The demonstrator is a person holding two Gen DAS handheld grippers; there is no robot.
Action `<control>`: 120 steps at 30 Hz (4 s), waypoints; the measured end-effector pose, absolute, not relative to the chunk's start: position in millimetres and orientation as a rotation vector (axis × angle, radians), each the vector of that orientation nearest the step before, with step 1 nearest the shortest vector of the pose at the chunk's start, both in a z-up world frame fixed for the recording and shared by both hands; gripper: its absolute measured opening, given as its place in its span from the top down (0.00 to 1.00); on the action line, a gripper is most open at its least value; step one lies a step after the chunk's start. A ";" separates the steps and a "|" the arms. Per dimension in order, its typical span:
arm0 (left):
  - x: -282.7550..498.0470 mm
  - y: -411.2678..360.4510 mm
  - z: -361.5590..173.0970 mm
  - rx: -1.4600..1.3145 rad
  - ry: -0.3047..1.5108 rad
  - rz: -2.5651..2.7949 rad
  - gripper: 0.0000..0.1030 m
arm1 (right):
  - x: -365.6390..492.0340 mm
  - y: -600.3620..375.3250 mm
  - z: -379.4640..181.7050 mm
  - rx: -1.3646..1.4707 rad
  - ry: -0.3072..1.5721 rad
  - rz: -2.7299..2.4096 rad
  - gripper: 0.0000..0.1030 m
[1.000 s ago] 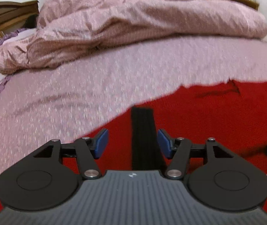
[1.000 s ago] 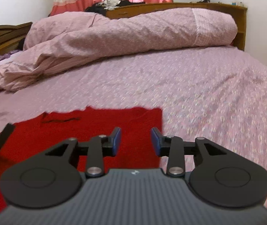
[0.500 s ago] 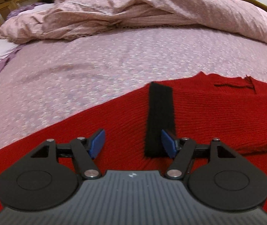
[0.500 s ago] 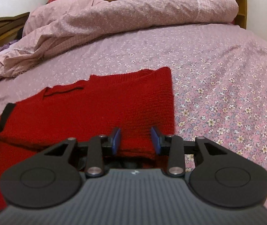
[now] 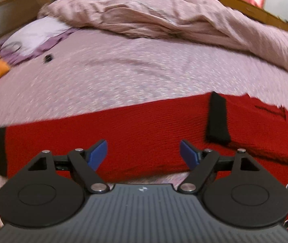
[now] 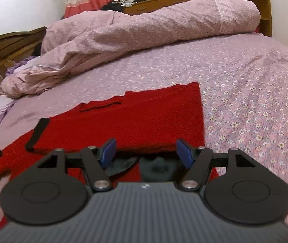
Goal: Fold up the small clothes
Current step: 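Move the left tool to the other black-trimmed sleeve cuff and grasp it, then lift the held sleeve with the left tool and fold it across the body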
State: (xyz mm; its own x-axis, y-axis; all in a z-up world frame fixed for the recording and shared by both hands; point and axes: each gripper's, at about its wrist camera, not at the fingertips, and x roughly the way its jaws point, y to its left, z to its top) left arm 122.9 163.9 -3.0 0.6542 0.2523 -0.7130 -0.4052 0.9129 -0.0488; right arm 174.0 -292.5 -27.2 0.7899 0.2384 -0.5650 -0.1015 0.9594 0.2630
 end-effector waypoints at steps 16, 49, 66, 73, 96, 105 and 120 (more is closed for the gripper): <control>57.5 217.7 -38.4 -0.501 0.785 0.602 0.17 | 131.1 -297.2 -38.8 0.215 0.681 0.135 0.34; 67.4 262.7 -53.2 -0.612 0.576 0.726 0.48 | 130.6 -284.9 -52.4 0.213 0.728 0.122 0.34; 35.5 261.0 -63.6 -0.741 0.527 0.747 0.62 | 126.6 -283.2 -47.0 0.213 0.710 0.123 0.34; 30.7 259.3 -68.5 -0.841 0.454 0.691 0.22 | 128.0 -279.0 -47.2 0.203 0.714 0.127 0.34; 49.6 258.5 8.5 -0.612 0.267 0.611 0.85 | 127.5 -281.3 -51.8 0.222 0.721 0.124 0.34; 83.6 195.6 65.0 -0.538 0.199 0.333 0.85 | 122.8 -286.6 -51.2 0.238 0.711 0.110 0.34; 136.1 75.7 67.6 -0.488 0.286 0.009 0.85 | 118.7 -296.6 -55.4 0.267 0.708 0.092 0.34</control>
State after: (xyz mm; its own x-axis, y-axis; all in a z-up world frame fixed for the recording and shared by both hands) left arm 136.1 75.7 67.6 0.9602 -0.0592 -0.2729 -0.0767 0.8838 -0.4615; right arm 118.7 -296.6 -55.4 0.7574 0.1736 -0.6295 0.0062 0.9620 0.2729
